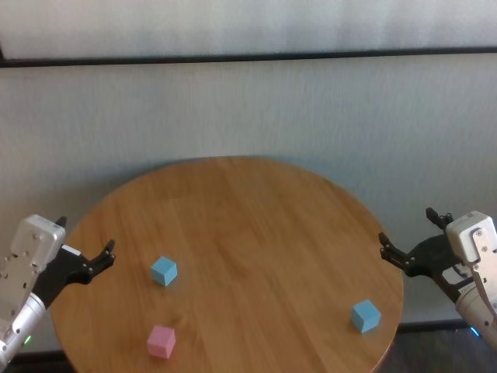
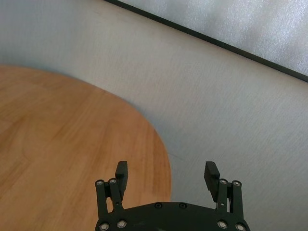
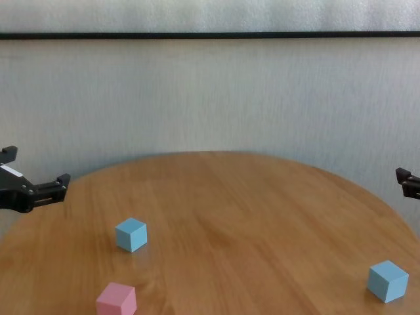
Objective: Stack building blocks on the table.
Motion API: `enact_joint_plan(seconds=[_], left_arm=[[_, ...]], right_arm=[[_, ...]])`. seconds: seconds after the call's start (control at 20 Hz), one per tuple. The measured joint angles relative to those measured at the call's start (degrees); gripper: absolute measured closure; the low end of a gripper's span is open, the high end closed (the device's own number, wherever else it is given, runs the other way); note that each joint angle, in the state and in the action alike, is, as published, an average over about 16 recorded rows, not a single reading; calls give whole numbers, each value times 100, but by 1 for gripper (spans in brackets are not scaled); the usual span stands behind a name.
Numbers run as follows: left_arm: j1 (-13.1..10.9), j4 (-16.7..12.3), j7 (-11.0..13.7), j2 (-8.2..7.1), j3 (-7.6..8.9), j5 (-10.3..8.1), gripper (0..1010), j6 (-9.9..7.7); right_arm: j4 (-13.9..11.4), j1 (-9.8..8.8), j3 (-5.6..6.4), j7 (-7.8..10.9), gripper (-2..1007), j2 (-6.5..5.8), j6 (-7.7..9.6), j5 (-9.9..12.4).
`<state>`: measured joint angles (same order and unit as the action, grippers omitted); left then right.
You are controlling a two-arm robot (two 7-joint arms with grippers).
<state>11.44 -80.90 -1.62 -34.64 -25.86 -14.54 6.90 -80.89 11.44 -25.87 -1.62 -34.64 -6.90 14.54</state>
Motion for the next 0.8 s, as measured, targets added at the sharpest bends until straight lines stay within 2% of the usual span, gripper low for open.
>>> enact_joint_plan(seconds=[0.8], left_arm=[[0, 0, 0, 0, 0, 0, 11, 0]], right_arm=[[0, 0, 0, 0, 4, 0, 0, 0]])
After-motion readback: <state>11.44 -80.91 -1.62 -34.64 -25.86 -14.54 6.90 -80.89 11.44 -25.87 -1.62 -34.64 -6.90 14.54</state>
